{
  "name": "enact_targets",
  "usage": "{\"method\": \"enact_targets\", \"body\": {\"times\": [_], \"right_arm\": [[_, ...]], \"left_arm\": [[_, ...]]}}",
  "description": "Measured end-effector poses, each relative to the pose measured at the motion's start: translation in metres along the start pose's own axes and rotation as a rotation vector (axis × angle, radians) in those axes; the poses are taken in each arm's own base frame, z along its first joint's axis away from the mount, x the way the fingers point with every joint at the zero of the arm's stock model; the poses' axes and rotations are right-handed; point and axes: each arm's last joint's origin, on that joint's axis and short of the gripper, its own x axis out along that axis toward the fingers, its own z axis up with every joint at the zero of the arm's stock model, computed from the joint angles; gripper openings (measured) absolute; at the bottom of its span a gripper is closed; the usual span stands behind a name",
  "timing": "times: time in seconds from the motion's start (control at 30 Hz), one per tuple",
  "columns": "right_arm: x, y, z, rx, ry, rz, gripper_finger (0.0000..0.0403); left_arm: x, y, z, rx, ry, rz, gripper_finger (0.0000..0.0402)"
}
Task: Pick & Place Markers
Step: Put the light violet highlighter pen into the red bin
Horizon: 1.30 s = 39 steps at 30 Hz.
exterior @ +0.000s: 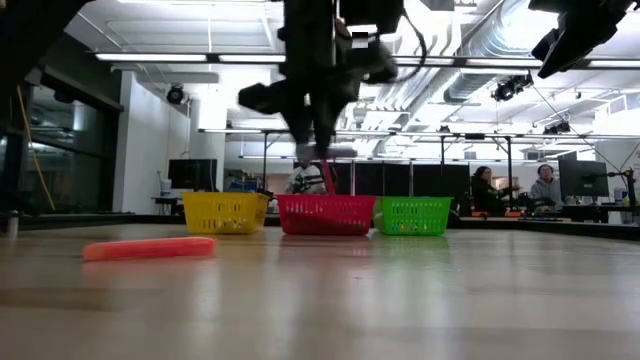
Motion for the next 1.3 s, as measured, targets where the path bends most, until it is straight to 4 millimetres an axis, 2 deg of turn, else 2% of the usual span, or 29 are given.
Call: {"method": "enact_targets", "body": {"times": [0.1,0.17,0.27,0.37,0.53,0.77,0.93,1.07,1.17,1.3], "right_arm": [[0.0,0.0,0.0,-0.003,-0.001,0.005,0.0],[0.0,0.002,0.0,-0.014,0.001,0.013,0.0],[0.001,0.003,0.001,-0.031,0.001,0.024,0.0],[0.001,0.002,0.002,-0.033,-0.01,0.015,0.0],[0.001,0.0,0.006,-0.028,-0.036,-0.054,0.0],[0.002,-0.004,0.01,0.054,-0.051,-0.13,0.0],[0.005,-0.008,0.013,0.11,-0.046,-0.174,0.0],[0.01,-0.011,0.016,0.123,-0.019,-0.212,0.0],[0.014,-0.013,0.017,0.148,0.004,-0.239,0.0],[0.02,-0.016,0.02,0.173,0.027,-0.246,0.0]], "left_arm": [[-0.018,0.019,0.0,0.014,0.026,0.073,0.0069],[-0.027,0.022,0.009,0.013,-0.014,0.036,0.0069],[-0.04,0.04,0.013,0.046,0.01,0.12,0.0069],[-0.056,0.053,0.029,0.086,-0.035,0.118,0.0069],[-0.074,0.08,0.059,0.291,-0.048,0.155,0.0069],[-0.077,0.113,0.101,0.584,-0.121,0.164,0.0069],[-0.08,0.129,0.121,0.775,-0.19,0.247,0.0069],[-0.081,0.128,0.129,0.945,-0.246,0.286,0.0069],[-0.082,0.124,0.133,1.009,-0.298,0.295,0.0069],[-0.064,0.115,0.139,1.032,-0.287,0.298,0.0069]]}}
